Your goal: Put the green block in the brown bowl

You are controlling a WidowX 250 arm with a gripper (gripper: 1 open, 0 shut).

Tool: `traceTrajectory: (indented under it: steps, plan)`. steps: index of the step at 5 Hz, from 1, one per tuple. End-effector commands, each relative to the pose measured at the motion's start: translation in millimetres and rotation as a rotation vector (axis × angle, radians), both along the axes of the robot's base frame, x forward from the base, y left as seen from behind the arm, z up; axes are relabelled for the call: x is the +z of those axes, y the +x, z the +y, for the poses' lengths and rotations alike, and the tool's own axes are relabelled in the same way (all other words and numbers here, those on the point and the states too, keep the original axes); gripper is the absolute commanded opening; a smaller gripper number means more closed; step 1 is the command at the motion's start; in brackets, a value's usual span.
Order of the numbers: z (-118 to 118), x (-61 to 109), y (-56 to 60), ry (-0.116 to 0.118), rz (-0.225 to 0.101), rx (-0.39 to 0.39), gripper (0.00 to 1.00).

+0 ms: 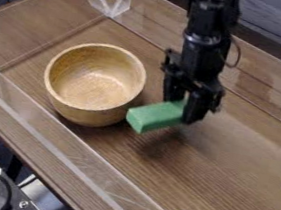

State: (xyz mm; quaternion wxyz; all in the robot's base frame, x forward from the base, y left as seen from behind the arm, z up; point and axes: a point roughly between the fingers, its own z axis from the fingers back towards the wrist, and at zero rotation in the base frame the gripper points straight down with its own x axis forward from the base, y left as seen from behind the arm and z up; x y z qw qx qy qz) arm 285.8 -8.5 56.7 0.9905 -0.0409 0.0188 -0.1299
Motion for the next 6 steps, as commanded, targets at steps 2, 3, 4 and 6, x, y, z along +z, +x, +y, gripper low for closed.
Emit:
traceTrajectory:
  steps: [2,3,4,6]
  plan:
    - [51.0,41.2,9.2,0.023,-0.088,0.109,0.0]
    - [82.2,42.2,9.9,0.035,-0.081,0.156,0.0]
    - [83.9,35.5,3.6,0.035,-0.066,0.158,0.0]
    - [95.1,27.8,-5.6,0.041,-0.049,0.159,0.0]
